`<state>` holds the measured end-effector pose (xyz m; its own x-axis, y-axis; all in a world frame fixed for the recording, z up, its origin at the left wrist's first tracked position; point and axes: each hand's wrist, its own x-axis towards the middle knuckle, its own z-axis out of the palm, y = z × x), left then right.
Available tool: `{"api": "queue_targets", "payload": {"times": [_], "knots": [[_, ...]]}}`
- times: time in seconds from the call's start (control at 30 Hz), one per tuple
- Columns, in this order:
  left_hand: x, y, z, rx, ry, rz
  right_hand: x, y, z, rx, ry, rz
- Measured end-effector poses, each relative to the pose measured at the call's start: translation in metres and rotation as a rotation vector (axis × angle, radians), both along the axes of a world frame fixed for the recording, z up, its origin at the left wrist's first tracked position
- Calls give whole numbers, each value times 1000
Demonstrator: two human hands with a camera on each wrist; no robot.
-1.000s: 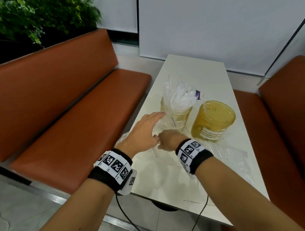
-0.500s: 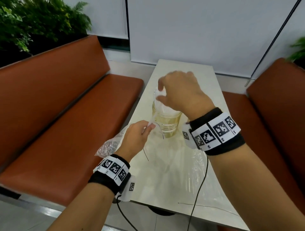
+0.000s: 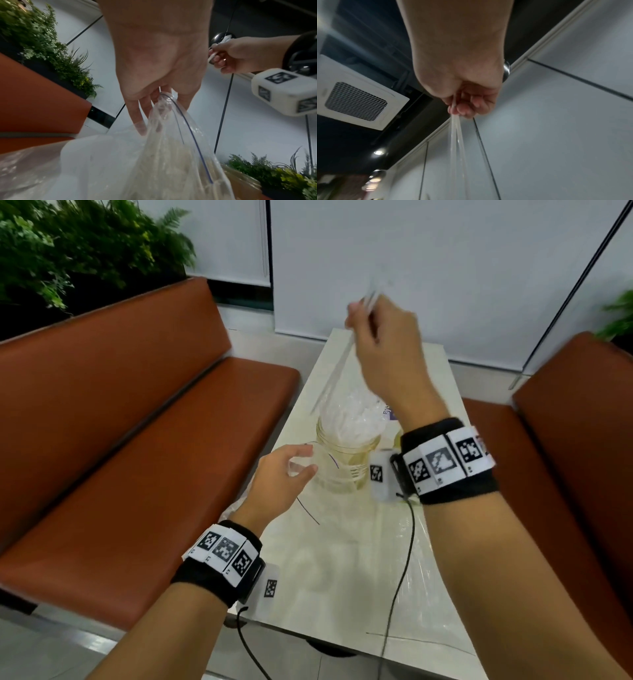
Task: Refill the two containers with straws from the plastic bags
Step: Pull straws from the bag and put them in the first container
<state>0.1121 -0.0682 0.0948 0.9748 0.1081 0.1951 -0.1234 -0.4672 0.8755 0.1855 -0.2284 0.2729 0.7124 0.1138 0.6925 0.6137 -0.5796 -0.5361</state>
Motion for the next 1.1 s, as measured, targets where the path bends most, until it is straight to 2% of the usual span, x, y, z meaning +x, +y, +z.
{"api": "queue_targets", "payload": {"times": [0.07,0.13,0.23,0.4,0.47,0.53,0.6,0.63,0.67,0.7,0.8,0.83,0.87,0.97,1.03,1.1], "knots": [[-2,2,0,8,-2,15,15,-9,10,-28,-88,-111],[-4,3,2,-14,2,30,33,-14,4,-86,-86,-223],[-4,4,6,-19,-1,28,59,-15,-31,-186,97,-318],[-2,3,10,-36,-28,9,76,-16,-98,-343,446,-330],[-2,4,10,-47,-35,2,79,-17,-111,-293,519,-304],[-2,5,10,-62,-34,11,81,-18,-108,-138,448,-291],[-2,7,10,-74,-25,18,81,-14,-99,-71,183,-317],[-2,8,10,-77,-19,20,83,-11,-96,-100,54,-310],[-2,9,11,-76,-15,20,85,-7,-97,-183,2,-264],[-3,9,11,-73,-14,22,87,-4,-101,-309,37,-206],[-4,11,12,-52,-12,22,95,-2,-127,-777,302,-98],[-5,12,12,-48,-12,19,96,-2,-130,-819,327,-90],[-5,12,11,-47,-11,16,96,-1,-128,-782,305,-102],[-6,15,12,-42,-8,19,95,8,-115,-592,82,-241],[-6,15,13,-32,-7,17,94,14,-111,-638,183,-222],[-6,15,13,-35,-6,14,95,15,-120,-861,372,-133]]}}
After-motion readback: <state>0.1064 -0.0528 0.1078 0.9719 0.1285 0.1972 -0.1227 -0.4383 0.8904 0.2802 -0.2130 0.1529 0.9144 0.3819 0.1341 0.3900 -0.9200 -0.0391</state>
